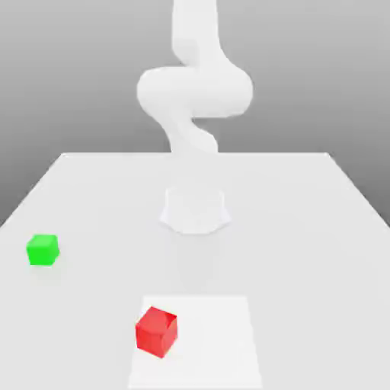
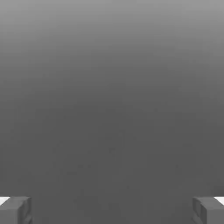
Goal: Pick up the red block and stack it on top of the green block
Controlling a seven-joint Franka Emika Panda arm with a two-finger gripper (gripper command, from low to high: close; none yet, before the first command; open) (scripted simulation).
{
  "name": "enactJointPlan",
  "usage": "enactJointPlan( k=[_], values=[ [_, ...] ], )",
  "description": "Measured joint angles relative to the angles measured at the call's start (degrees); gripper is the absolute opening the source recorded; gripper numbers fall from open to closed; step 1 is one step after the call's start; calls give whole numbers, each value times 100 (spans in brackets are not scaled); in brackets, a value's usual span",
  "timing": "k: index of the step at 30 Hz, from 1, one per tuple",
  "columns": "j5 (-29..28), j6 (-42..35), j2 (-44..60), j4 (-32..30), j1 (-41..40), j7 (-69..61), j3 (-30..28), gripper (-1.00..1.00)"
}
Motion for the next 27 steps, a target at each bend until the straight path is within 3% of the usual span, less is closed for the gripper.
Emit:
enactJointPlan(
  k=[21, 27],
  values=[
    [-13, 2254, 4396, -1805, -755, 1498, -18, 0],
    [18, 3254, 5641, -1720, -746, 1539, -30, 0]
  ],
)
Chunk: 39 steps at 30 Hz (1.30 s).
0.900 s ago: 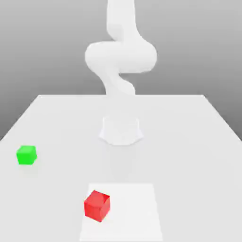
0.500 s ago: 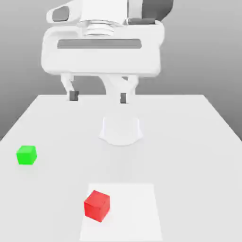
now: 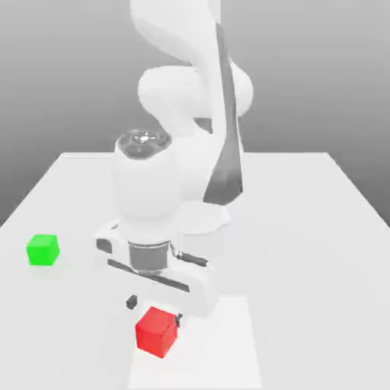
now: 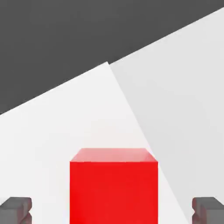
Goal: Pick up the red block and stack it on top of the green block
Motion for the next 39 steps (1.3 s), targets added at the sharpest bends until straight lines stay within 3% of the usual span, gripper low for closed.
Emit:
enactJointPlan(
  k=[1, 8, 14, 29, 32, 36, 37, 39],
  values=[
    [-2, 95, 111, 15, 1, 1, -2, -100],
    [-16, 83, 92, 12, -7, 14, 6, -100],
    [-13, -821, -982, -159, -84, -12, -29, -100],
    [-578, -1398, -2299, -866, -3353, -598, -1903, -100],
    [-345, -1085, -2019, -907, -3484, -845, -2118, -100],
    [498, -354, -1209, -880, -3511, -1454, -1938, -100],
    [681, -218, -1053, -872, -3566, -1584, -1844, 100],
    [681, -218, -1053, -872, -3565, -1584, -1844, 100]
  ],
)
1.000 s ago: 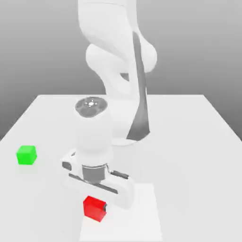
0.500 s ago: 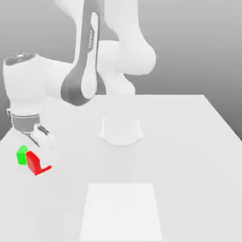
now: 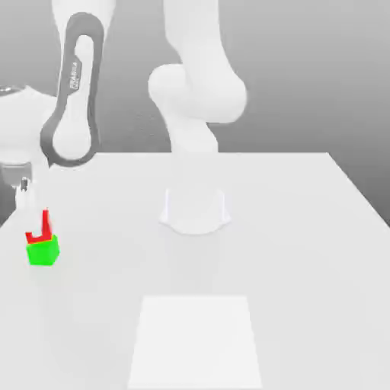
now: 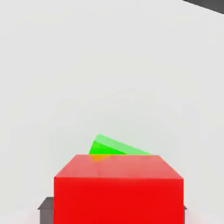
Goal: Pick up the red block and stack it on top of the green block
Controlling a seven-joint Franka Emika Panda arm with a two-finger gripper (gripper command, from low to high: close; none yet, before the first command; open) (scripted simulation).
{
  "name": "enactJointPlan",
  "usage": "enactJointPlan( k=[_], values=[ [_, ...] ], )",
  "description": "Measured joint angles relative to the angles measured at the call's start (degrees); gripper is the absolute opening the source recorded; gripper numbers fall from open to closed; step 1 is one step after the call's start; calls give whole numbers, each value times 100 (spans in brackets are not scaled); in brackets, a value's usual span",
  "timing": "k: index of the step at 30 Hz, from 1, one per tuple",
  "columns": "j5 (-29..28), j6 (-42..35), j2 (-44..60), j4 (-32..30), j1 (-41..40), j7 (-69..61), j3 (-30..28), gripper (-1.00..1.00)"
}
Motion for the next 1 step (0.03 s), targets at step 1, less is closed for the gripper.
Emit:
enactJointPlan(
  k=[1],
  values=[
    [0, 0, 0, 0, 0, 0, 0, 100]
  ],
)
